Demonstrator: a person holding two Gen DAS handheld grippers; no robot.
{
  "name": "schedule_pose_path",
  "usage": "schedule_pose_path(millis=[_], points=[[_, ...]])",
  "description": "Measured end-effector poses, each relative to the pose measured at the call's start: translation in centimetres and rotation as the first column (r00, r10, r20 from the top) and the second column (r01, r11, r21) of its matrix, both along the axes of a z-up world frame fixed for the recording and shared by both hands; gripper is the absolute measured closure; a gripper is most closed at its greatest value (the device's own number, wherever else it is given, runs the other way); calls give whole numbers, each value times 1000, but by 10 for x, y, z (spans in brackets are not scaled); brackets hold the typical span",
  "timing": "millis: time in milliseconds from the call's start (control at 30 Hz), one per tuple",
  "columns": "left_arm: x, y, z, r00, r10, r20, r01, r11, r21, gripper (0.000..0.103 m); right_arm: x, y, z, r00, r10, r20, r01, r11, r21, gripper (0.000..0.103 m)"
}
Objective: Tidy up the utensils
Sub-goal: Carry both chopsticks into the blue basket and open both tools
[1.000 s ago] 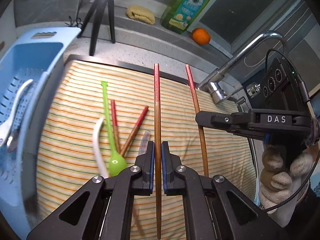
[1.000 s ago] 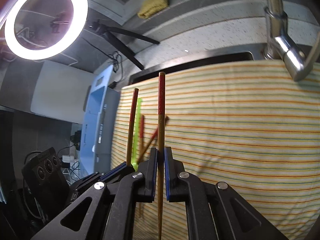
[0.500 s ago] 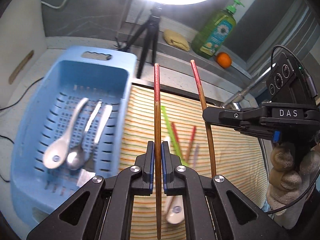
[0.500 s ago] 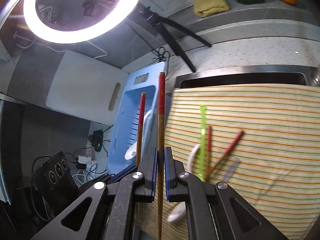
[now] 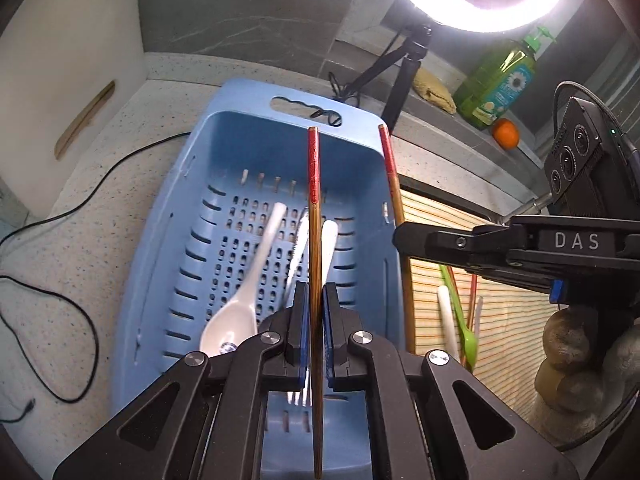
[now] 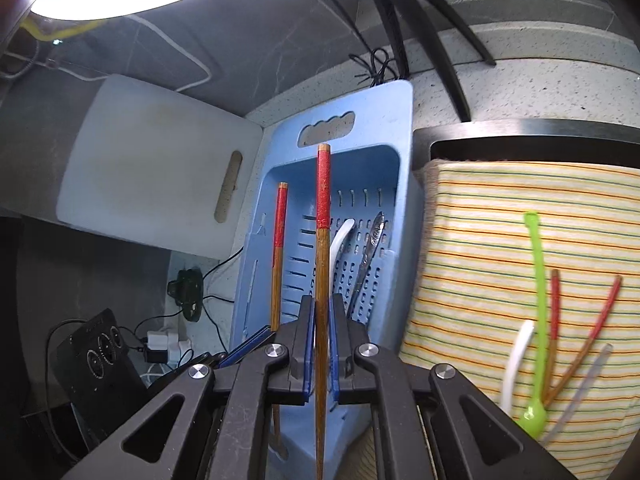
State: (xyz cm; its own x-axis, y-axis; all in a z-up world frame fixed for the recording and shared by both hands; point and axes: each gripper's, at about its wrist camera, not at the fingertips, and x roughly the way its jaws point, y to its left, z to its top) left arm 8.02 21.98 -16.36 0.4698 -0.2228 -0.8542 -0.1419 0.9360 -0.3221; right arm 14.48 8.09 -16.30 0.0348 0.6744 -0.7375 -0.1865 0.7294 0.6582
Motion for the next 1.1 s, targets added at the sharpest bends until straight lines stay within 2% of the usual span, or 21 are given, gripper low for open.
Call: schedule_pose_path(millis=[300,567,1100], points=[[17,15,-22,999,-2,-50,3,1000,7,98,3,41,-18,1000,12,29,-9,994,-108,97],[26,15,-38,995,-18,-99,21,999,25,98,9,53,-38,1000,16,19,-12,983,-184,97],[25,23,-41,993,-11,-121,15,999,32,97,9,63,-37,998,50,41,-39,974,-225,94]])
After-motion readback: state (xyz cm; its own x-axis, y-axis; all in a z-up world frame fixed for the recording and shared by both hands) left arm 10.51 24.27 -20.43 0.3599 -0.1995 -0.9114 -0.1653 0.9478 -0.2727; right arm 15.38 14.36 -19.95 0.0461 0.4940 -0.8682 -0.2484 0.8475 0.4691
